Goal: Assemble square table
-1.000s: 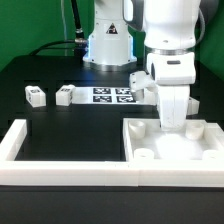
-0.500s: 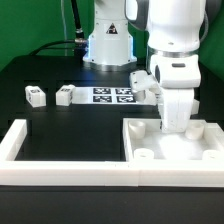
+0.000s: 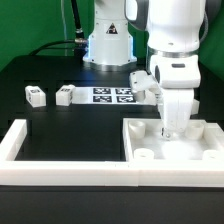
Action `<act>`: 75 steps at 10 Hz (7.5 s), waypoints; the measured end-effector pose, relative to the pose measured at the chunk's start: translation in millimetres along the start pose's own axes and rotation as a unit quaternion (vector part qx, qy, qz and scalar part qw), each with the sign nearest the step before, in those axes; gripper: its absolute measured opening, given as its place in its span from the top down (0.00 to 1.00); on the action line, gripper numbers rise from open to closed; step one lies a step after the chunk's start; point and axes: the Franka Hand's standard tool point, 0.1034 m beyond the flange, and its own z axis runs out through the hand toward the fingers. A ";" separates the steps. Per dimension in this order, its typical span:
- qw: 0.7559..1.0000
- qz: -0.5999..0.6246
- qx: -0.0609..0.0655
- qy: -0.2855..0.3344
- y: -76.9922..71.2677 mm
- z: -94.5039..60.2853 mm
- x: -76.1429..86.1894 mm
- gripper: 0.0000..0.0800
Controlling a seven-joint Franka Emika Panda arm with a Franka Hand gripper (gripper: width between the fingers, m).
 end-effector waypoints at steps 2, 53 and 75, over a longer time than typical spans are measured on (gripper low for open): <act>1.000 0.000 0.000 0.000 0.0 0.1 0.0 0.19; 0.825 0.494 0.172 -0.214 -42.1 -79.0 51.3 0.64; 0.777 0.548 -0.199 0.236 100.2 -113.7 36.7 0.64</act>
Offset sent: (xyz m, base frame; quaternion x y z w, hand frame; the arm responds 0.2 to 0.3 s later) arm 0.0000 0.0000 0.0000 0.0000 0.0000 0.0000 1.0000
